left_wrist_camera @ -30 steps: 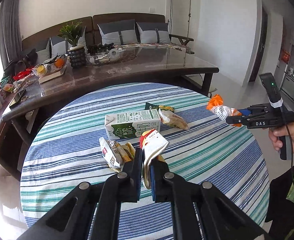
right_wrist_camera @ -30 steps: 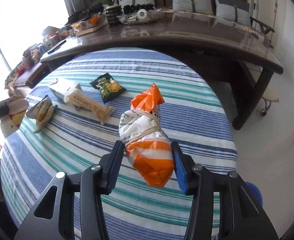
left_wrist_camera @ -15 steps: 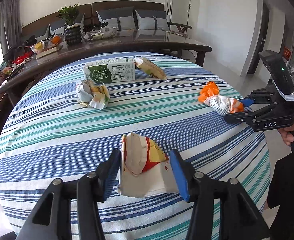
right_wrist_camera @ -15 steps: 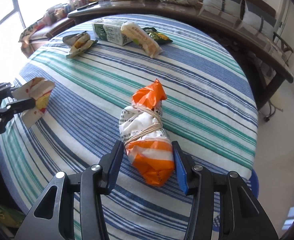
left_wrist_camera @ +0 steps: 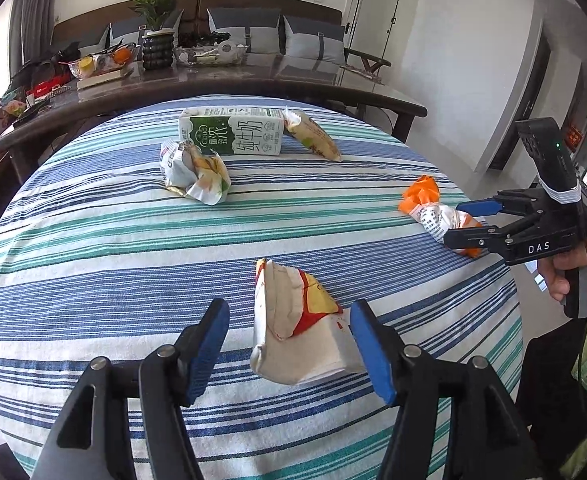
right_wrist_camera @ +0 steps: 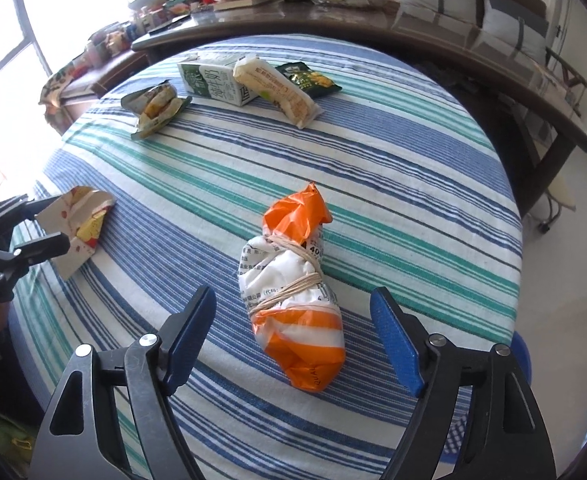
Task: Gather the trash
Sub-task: 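Grasp the orange-and-white tied bag with the right tool while the left holds the wrapper, then carry paper wrapper and orange bag to the blue wastebasket and open both tools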
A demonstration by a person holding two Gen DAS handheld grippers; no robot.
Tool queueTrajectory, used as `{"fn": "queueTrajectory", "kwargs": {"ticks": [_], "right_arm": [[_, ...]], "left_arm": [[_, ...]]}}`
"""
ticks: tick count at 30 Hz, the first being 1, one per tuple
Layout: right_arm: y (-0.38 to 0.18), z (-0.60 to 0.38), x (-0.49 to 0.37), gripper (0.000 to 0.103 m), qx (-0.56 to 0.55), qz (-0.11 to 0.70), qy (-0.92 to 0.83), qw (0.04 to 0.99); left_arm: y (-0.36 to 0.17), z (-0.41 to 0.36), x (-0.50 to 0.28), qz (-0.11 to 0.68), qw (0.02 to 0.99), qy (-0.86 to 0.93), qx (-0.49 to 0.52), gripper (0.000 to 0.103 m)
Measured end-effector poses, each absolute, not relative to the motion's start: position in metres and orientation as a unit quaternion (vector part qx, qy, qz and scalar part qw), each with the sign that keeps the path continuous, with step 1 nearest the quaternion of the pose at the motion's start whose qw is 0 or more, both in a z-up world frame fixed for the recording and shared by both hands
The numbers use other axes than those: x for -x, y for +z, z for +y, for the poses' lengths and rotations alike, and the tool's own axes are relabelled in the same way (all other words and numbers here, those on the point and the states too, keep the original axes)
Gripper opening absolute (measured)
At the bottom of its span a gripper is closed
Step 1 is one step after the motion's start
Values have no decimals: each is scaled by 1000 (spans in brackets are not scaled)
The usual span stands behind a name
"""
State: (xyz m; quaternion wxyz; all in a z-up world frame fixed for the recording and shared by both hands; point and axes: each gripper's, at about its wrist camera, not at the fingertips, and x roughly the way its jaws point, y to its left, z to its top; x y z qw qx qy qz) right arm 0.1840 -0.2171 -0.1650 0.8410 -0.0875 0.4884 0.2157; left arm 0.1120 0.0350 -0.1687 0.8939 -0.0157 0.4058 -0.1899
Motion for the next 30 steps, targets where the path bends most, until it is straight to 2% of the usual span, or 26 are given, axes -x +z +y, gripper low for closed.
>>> {"fn": "queueTrajectory", "kwargs": {"ticks": [1, 3, 4, 5, 6, 7, 8, 11, 19, 30], "right_arm": [[-166, -216, -185, 81, 88, 490, 215, 840], [-166, -213, -185, 80, 88, 491, 222, 838], [-166, -211, -185, 78, 90, 492, 225, 837], [-167, -210, -185, 74, 92, 491, 227, 836], [-167, -209, -185, 64, 93, 492, 228, 835], [-167, -208, -185, 56, 94, 493, 226, 835], [-167, -208, -185, 48, 94, 494, 223, 835], [-162, -212, -183, 48, 83, 490, 222, 839], [-142, -229, -174, 48, 51, 469, 223, 853], [-126, -282, -164, 48, 3, 452, 189, 872]], "left_arm": [[-169, 36, -112, 406, 893, -191, 17, 64], [-170, 37, -112, 410, 892, -191, 16, 57], [-171, 37, -112, 413, 891, -191, 14, 47], [-172, 37, -113, 415, 890, -190, 12, 36], [-173, 37, -113, 418, 889, -190, 11, 30], [-174, 36, -114, 420, 888, -189, 10, 16], [-174, 36, -113, 421, 887, -190, 9, 12], [-170, 36, -111, 413, 891, -189, 13, 9], [-151, 17, -111, 401, 895, -197, 13, 9], [-116, -93, -127, 384, 884, -264, -35, 9]]}}
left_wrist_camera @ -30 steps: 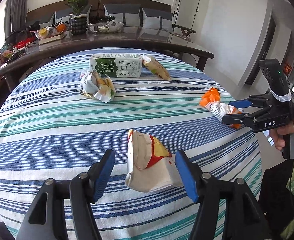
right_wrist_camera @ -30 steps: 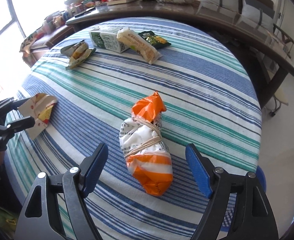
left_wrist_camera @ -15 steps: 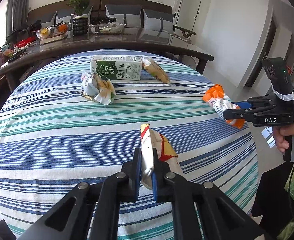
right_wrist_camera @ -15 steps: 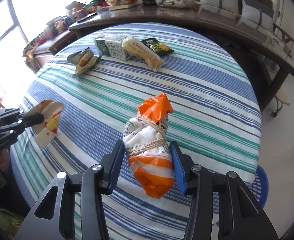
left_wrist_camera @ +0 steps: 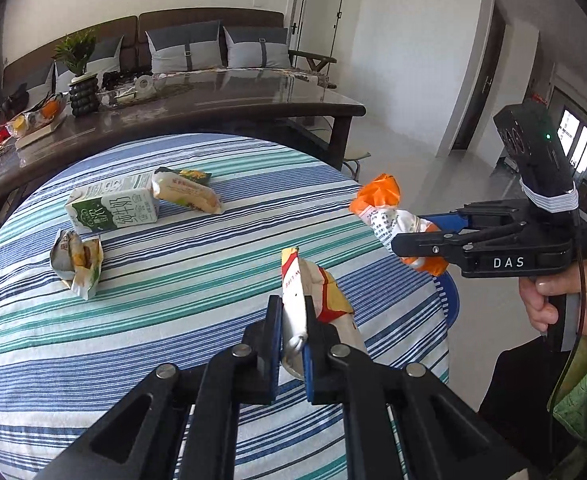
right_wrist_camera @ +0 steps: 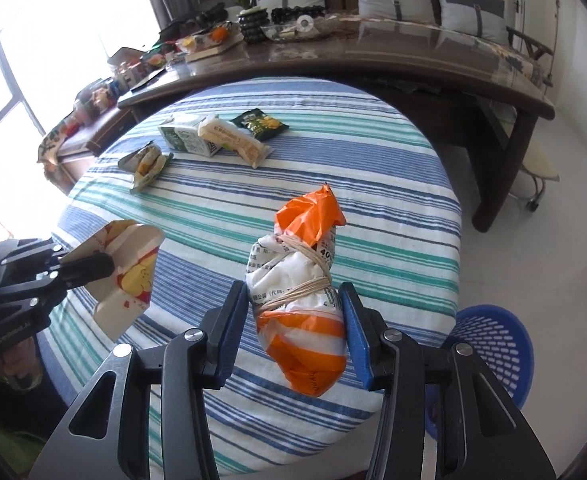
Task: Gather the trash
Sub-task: 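Carry paper wrapper and orange bag to the blue wastebasket and open both tools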
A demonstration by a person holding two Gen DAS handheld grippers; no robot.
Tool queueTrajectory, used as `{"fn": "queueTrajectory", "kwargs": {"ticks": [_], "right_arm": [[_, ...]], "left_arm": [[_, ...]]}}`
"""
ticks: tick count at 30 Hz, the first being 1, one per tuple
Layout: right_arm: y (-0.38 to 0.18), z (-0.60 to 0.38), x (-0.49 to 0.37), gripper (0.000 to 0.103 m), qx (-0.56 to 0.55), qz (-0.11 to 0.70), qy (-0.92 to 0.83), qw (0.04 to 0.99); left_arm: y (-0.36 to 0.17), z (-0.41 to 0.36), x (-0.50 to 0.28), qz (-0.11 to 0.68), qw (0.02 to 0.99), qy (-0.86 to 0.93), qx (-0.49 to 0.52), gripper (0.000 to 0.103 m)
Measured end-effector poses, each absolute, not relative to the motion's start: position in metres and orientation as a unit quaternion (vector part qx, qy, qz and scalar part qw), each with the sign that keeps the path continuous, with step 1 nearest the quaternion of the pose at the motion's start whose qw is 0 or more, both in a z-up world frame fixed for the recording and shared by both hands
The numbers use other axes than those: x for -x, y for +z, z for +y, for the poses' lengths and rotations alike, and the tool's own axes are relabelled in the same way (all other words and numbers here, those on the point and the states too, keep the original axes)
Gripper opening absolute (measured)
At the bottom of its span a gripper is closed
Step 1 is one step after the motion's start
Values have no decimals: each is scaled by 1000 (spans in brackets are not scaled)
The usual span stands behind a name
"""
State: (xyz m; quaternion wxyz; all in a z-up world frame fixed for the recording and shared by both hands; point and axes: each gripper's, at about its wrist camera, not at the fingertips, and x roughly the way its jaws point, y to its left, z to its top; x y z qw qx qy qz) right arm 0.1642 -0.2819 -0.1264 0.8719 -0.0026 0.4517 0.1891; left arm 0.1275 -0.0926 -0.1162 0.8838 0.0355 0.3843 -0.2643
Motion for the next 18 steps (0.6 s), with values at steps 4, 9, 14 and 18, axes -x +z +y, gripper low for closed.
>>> {"fn": "queueTrajectory", "kwargs": {"ticks": [4, 9, 14, 18], "right_arm": [[-125, -308, -161, 48, -13, 447, 167, 879], [-119, -354, -156, 48, -34, 439, 120, 890], [-116, -407, -153, 48, -43, 439, 60, 895], [-118, -452, -154, 48, -41, 446, 15, 894]], "left_arm": [[-112, -136, -136, 383, 876, -289, -49, 9], [-114, -188, -146, 391, 861, -318, -63, 9], [-116, -246, -154, 397, 845, -351, -75, 9], [-122, -295, -159, 403, 832, -371, -84, 9]]}}
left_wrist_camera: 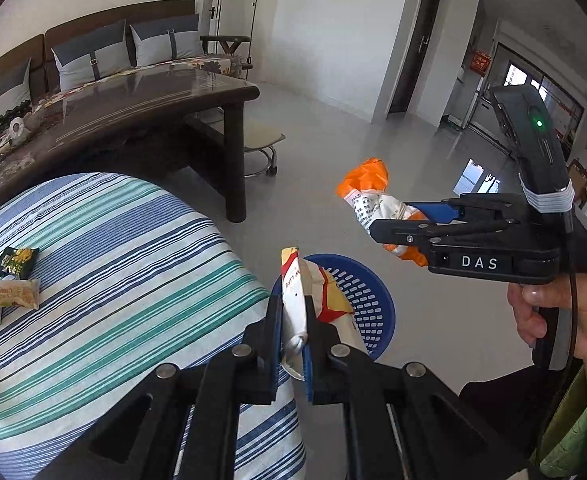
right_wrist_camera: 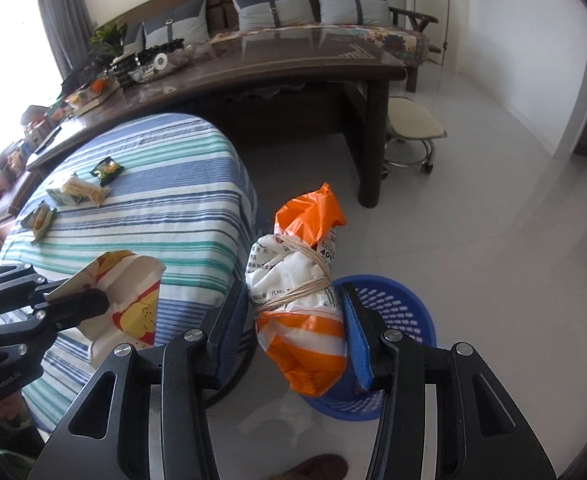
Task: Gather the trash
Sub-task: 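Carry paper wrapper and orange bag to the blue wastebasket and open both tools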
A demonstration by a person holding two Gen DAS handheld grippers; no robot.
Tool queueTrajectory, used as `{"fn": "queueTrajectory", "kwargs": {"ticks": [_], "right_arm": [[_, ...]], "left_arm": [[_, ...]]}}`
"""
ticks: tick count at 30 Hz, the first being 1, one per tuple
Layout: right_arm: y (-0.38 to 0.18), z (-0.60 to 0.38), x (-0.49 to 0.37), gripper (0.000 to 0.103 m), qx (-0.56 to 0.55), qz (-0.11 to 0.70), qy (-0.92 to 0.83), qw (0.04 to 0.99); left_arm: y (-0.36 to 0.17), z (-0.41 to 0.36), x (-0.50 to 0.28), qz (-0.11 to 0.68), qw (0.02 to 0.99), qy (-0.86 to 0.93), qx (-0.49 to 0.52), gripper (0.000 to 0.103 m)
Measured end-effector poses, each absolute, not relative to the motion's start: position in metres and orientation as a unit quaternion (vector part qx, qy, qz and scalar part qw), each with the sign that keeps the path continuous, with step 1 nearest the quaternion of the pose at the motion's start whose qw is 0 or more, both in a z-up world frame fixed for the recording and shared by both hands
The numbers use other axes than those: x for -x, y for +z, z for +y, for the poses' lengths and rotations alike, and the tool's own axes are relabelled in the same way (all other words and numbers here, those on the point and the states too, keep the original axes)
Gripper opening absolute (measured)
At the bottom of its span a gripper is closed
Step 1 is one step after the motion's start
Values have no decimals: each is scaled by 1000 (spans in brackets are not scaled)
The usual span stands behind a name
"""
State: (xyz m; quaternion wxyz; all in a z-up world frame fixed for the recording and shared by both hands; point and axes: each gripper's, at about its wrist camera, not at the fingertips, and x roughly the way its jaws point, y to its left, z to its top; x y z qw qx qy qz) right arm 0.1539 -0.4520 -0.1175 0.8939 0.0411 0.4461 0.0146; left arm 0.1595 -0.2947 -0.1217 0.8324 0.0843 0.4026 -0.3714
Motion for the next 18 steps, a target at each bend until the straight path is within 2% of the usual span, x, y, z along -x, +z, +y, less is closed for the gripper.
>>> {"fn": "queueTrajectory", "kwargs": {"ticks": [9, 18], "right_arm": [[-172, -529, -160, 48, -75, 494, -34, 866], [-204, -561, -165, 48, -106, 515, -39, 850]], "left_arm": [[-161, -380, -183, 428, 810, -391, -92, 9], [-203, -411, -198, 454, 797, -386, -100, 9]]}}
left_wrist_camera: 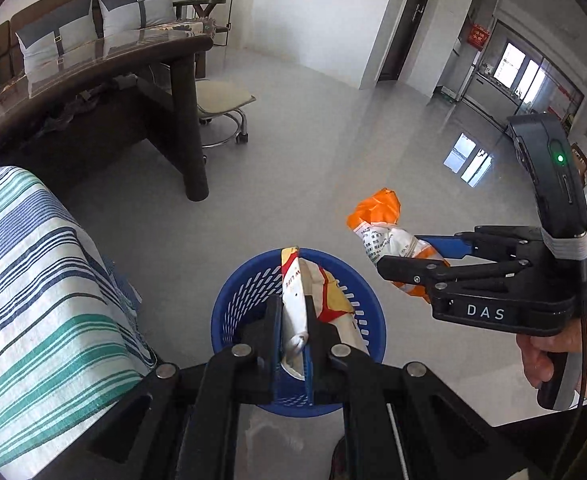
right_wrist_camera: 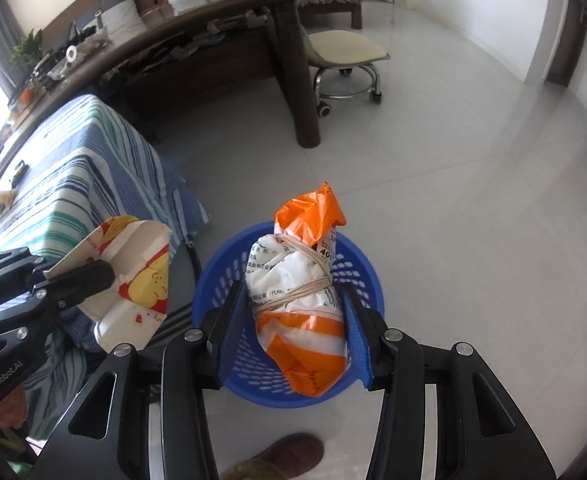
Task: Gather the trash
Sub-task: 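Carry paper wrapper and orange bag to the blue wastebasket and open both tools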
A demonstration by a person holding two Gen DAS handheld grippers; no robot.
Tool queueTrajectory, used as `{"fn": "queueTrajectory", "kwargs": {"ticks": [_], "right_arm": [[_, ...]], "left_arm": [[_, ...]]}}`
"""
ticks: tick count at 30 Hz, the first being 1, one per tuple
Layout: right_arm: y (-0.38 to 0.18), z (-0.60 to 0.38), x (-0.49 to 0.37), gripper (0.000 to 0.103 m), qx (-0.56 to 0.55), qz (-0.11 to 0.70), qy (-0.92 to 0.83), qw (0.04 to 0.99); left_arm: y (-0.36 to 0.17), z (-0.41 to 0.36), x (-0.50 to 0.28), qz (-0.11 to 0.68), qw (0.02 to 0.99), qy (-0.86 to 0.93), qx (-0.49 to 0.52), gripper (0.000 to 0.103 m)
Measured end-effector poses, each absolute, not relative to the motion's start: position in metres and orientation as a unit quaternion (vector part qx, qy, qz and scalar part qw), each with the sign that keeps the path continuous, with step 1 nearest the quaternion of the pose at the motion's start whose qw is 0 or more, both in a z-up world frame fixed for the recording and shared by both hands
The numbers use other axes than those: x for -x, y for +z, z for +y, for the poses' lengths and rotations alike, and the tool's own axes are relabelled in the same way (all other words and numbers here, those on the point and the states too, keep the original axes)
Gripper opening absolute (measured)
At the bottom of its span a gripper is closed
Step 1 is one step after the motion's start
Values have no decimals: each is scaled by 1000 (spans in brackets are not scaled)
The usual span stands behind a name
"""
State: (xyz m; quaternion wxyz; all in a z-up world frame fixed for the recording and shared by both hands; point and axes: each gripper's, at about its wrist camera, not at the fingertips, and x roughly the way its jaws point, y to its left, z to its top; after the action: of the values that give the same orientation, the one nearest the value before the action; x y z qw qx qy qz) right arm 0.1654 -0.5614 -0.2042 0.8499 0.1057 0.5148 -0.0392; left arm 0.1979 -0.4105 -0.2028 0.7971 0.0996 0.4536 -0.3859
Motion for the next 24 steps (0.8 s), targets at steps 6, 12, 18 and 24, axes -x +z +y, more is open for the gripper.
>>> {"fn": "queueTrajectory", "kwargs": {"ticks": [6, 12, 18, 24], "right_arm": [[-219, -578, -168, 48, -137, 520, -38, 842], [-229, -585, -170, 48, -155, 525, -39, 836], [-240, -589, -178, 52, -167, 531, -43, 830], [-236, -596, -177, 69, -178, 524, -52, 831]], "left_arm": [[-216, -421, -209, 463, 793, -384, -99, 9], [-223, -429, -210, 466, 790, -384, -104, 10], [-236, -440, -217, 467, 788, -386, -114, 13], [-238, -442, -220, 458, 801, -369, -112, 62]]}}
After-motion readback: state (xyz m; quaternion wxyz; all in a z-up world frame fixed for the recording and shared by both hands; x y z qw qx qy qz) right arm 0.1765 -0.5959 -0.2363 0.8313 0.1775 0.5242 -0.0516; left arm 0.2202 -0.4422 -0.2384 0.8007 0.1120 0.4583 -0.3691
